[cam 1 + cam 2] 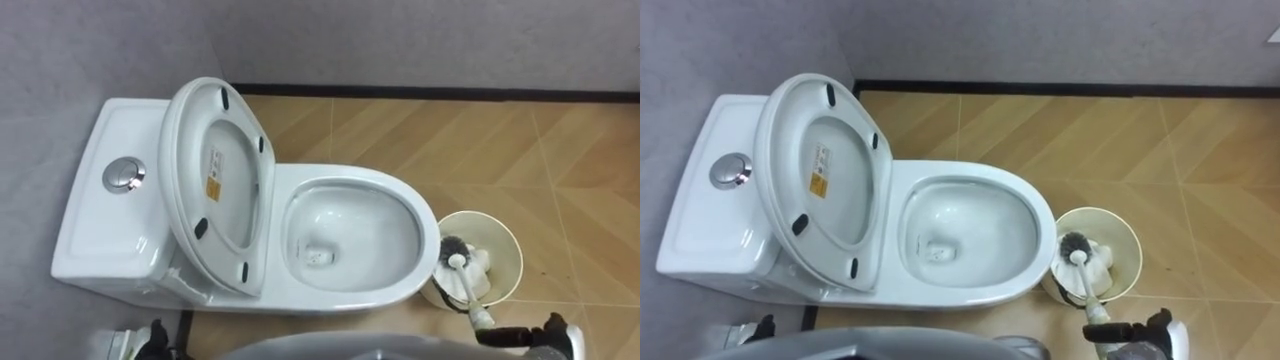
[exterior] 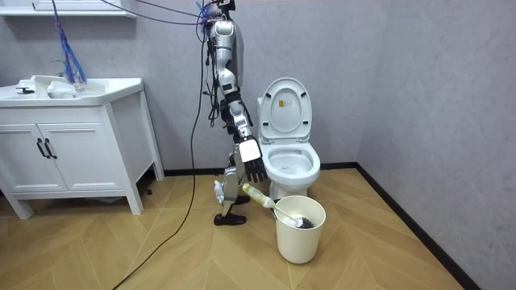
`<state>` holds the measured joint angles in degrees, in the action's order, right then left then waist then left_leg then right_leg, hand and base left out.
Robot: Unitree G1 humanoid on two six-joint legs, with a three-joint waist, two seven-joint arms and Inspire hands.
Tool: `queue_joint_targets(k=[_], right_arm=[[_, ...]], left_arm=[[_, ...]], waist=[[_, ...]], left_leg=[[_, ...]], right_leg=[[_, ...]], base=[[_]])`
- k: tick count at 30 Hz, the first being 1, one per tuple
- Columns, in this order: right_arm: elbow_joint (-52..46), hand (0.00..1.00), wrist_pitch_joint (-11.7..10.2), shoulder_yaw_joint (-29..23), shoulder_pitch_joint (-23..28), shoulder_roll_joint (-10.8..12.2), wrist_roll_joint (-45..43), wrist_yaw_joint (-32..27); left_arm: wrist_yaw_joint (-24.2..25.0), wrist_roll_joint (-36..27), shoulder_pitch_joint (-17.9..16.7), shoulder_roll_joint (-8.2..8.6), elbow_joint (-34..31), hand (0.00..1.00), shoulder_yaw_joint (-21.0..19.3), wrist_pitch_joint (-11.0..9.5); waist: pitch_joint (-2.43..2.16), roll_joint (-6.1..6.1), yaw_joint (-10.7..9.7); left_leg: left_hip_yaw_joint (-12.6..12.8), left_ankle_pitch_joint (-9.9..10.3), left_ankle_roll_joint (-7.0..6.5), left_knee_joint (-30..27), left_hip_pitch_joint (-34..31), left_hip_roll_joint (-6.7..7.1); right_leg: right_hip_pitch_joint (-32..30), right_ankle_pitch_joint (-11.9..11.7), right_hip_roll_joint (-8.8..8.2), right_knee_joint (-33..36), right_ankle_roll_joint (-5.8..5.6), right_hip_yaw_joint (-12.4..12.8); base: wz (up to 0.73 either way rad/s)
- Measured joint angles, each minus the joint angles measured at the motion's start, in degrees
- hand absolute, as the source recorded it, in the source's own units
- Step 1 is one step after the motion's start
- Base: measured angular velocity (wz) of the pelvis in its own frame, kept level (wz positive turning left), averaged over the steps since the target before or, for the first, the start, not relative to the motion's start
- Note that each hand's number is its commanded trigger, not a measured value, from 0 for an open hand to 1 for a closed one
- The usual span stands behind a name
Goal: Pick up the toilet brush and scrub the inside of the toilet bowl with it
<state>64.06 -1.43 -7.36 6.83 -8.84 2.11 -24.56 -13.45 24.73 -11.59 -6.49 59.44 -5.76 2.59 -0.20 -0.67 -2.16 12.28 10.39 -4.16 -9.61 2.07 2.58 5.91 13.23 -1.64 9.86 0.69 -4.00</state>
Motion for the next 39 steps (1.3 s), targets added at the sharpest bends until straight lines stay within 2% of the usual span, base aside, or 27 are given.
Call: queue_joint_targets(k=[3, 4, 7, 10, 12, 16, 18, 19, 20, 21, 23, 25, 27, 32, 34, 36, 39], right_arm=[[-0.84, 0.0, -1.19, 0.55, -0.79, -0.07, -0.32, -0.59], [-0.76, 0.0, -1.37, 0.57, -1.23, -0.07, -0.33, -0.69], [1.61, 0.0, -2.35, 1.14, -4.08, -0.08, 0.01, -0.84], [4.88, 0.0, -2.78, 2.87, -7.58, -0.29, 0.34, -1.15], [5.47, 0.0, -2.9, 3.23, -8.52, -0.31, 0.55, -1.83], [8.23, 0.0, -3.45, 5.04, -10.82, -0.36, 2.87, -2.05], [10.03, 0.0, -3.7, 4.99, -12.92, -0.34, 3.73, -2.03], [11.07, 0.0, -3.78, 4.99, -14.35, -0.36, 4.56, -1.96], [11.95, 0.0, -3.89, 5.03, -15.16, -0.37, 4.84, -1.81], [13.54, 0.0, -3.95, 5.09, -16.5, -0.37, 5.6, -1.24], [14.28, 0.0, -3.95, 6.2, -18.6, -0.38, 8.73, -0.3], [14.84, 0.0, -3.89, 6.26, -20.55, -0.58, 10.25, 0.44], [14.94, 0.0, -3.89, 7.68, -22.55, -1.54, 12.03, 1.14], [15.49, 0.0, -3.81, 11.47, -24.85, -3.94, 16.57, 2.64], [16.08, 0.0, -3.62, 11.72, -25.42, -4.71, 17.04, 3.16], [16.25, 0.0, -2.71, 11.69, -26.45, -5.71, 17.13, 3.52], [15.98, 0.0, -2.64, 11.98, -27.17, -7.67, 18.08, 3.37]], left_arm=[[-0.66, -0.63, 1.96, -0.08, -0.03, 0.0, 0.28, -1.8], [-0.78, -0.84, 2.5, -0.04, 0.06, 0.0, 0.26, -1.84], [-1.35, -4.48, 3.57, -0.3, 0.33, 0.0, 0.54, -3.07], [-1.96, -8.9, 5.47, -1.08, 0.32, 0.0, 4.05, -3.41], [-2.13, -11.54, 7.29, -1.03, 0.2, 0.0, 5.49, -4.04], [-2.53, -11.78, 9.49, -0.99, 0.19, 0.0, 6.79, -4.56], [-2.74, -11.98, 11.4, -0.96, 0.19, 0.0, 7.35, -4.97], [-2.79, -12.75, 12.64, -0.92, 0.19, 0.0, 8.14, -5.09], [-2.9, -13.18, 13.27, -0.89, 0.29, 0.0, 8.61, -5.11], [-3.42, -14.25, 14.15, -0.66, 0.32, 0.0, 9.44, -5.13], [-3.48, -15.65, 15.36, -0.56, 0.31, 0.0, 11.09, -5.19], [-3.62, -16.08, 17.04, -0.58, 0.18, 0.0, 11.47, -5.21], [-3.93, -17.82, 19.58, -0.83, -0.74, 0.0, 12.74, -5.23], [-4.99, -20.65, 23.36, -0.87, -1.92, 0.0, 15.69, -5.62], [-4.95, -20.73, 23.73, -0.93, -3.17, 0.0, 16.14, -5.82], [-4.89, -20.86, 23.8, -1.28, -4.76, 0.0, 17.35, -6.48], [-4.46, -21.89, 24.53, -1.75, -6.01, 0.0, 20.16, -6.86]], waist=[[-0.07, -0.14, 0.67], [-0.04, -0.18, 0.82], [0.02, -0.28, 1.01], [0.26, -0.32, 0.76], [0.5, 0.12, 0.76], [0.71, 0.76, 0.92], [1.03, 1.27, 0.88], [1.38, 1.57, 0.84], [1.49, 1.64, 0.91], [1.79, 1.81, 0.94], [1.99, 1.87, 1.1], [2.54, 1.99, 1.11], [3.19, 1.88, 1.12], [3.32, 1.75, 2.59], [3.35, 1.7, 2.6], [3.38, 1.7, 2.68], [3.46, 1.55, 2.75]], left_leg=[[0.01, -0.02, -0.03, -0.63, -1.97, -0.09], [0.01, -0.02, -0.04, -0.93, -2.56, -0.15], [-0.08, -0.01, -0.14, -2.06, -4.61, -0.45], [-0.96, 0.05, -0.23, -4.02, -8.34, -0.87], [-1.97, -0.17, -0.53, -5.44, -11.47, -0.94], [-2.63, -0.69, -0.93, -6.84, -15.8, -0.97], [-3.24, -0.85, -1.2, -8.73, -19.7, -1.14], [-3.61, -0.95, -1.36, -9.96, -21.83, -1.27], [-3.65, -1.02, -1.47, -10.45, -22.78, -1.32], [-3.69, -1.15, -1.66, -11.26, -24.31, -1.41], [-3.69, -1.32, -1.93, -12.4, -26.58, -1.48], [-3.88, -1.44, -2.18, -14.12, -29.31, -1.48], [-4.53, -1.48, -2.62, -16.65, -34.12, -0.86], [-4.49, -1.4, -3.02, -21.55, -41.59, -0.42], [-4.49, -1.95, -3.28, -22.11, -43.51, 0.31], [-4.46, -2.05, -3.46, -24.04, -46.77, 0.33], [-4.41, -1.94, -3.68, -26.68, -50.81, 0.57]], right_leg=[[-2.01, -0.02, -0.01, 1.13, 0.02, 0.19], [-2.56, -0.03, 0.01, 1.39, 0.02, 0.23], [-4.45, -0.09, -0.12, 2.29, 0.09, -0.39], [-7.14, -0.46, -0.15, 2.98, 0.3, -1.61], [-9.43, -0.62, -0.14, 3.68, 0.35, -2.79], [-13.98, -0.61, -0.36, 5.79, 0.34, -3.43], [-17.37, -0.61, -0.44, 7.71, 0.34, -3.78], [-19.18, -0.61, -0.45, 8.73, 0.34, -4.02], [-20.12, -0.61, -0.47, 9.23, 0.34, -4.06], [-21.79, -0.61, -0.52, 10.23, 0.34, -4.15], [-24.22, -0.56, -0.69, 12.1, 0.3, -4.25], [-27.31, -0.19, -0.99, 14.46, 0.25, -4.77], [-32.86, 1.17, -1.79, 19.45, 0.17, -4.67], [-41.41, 3.29, -3.5, 26.74, 0.26, -4.8], [-43.99, 3.96, -4.35, 29.01, 0.21, -4.64], [-47.41, 4.17, -4.42, 31.37, 0.04, -4.18], [-51.32, 4.8, -5.16, 34.96, 0.1, -4.15]], base=[[0.0], [0.0], [0.04], [0.18], [0.26], [0.11], [0.14], [0.13], [0.1], [0.0], [0.0], [0.08], [0.16], [0.08], [0.14], [0.03], [0.07]])
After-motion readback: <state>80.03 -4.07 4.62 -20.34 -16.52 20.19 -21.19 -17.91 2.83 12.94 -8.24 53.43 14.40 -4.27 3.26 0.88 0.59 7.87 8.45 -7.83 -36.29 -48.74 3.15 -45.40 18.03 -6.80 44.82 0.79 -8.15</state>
